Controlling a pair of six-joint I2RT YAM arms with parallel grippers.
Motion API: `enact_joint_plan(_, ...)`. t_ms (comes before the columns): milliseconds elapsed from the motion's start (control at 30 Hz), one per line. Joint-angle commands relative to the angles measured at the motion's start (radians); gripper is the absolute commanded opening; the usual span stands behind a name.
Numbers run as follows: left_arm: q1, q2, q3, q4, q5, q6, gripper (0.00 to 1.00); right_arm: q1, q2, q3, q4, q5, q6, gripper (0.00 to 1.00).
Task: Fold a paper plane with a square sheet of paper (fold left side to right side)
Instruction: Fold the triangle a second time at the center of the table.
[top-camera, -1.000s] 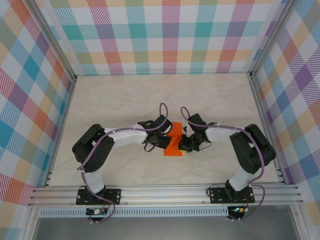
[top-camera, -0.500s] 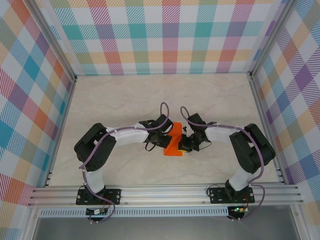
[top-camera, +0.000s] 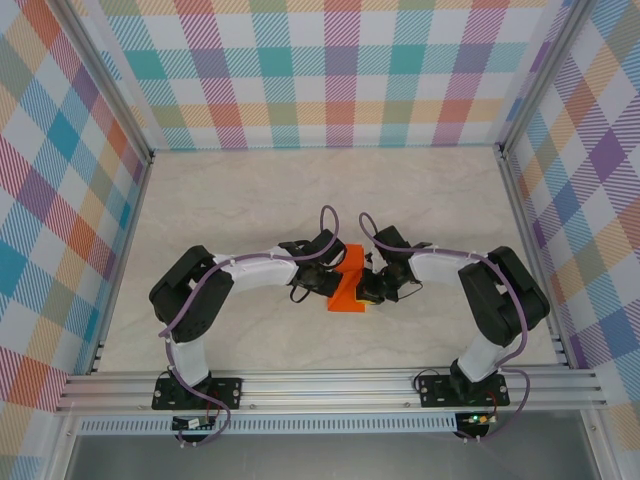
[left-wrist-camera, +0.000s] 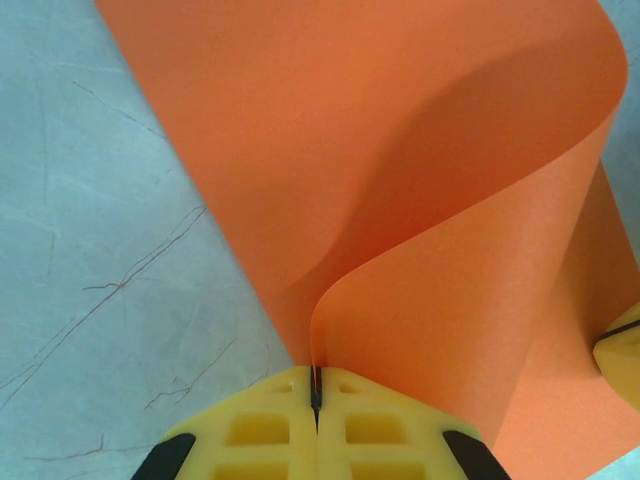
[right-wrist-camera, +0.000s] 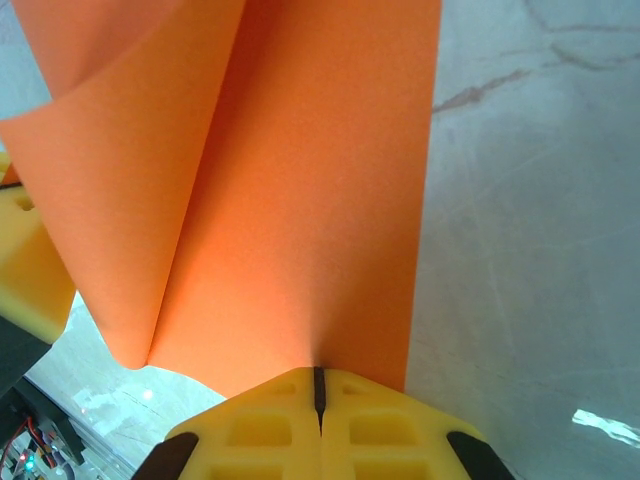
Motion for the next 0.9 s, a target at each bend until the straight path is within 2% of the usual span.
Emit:
enact_joint_plan(0,0.012,0.02,0.009,0.002,0.001,0.007,0.0,0.02,0.058,-0.012,-0.056,0.078,-0.015,0.05)
enact_joint_plan(500,0.011,0.053,0.008,0.009,0.014,0.006,0.0,0.022,0.042,-0.012,-0.032,0.066,-0.006,0.06)
enact_joint_plan(700,0.012,0.047,-0.003,0.012,0.02,0.003,0.0,-0.014,-0.091,-0.014,0.02,0.002,0.014,0.09)
enact_joint_plan(867,0.011,0.039,-0.01,0.017,0.022,0.002,0.0,-0.051,-0.181,-0.045,0.134,-0.054,0.099,0.07)
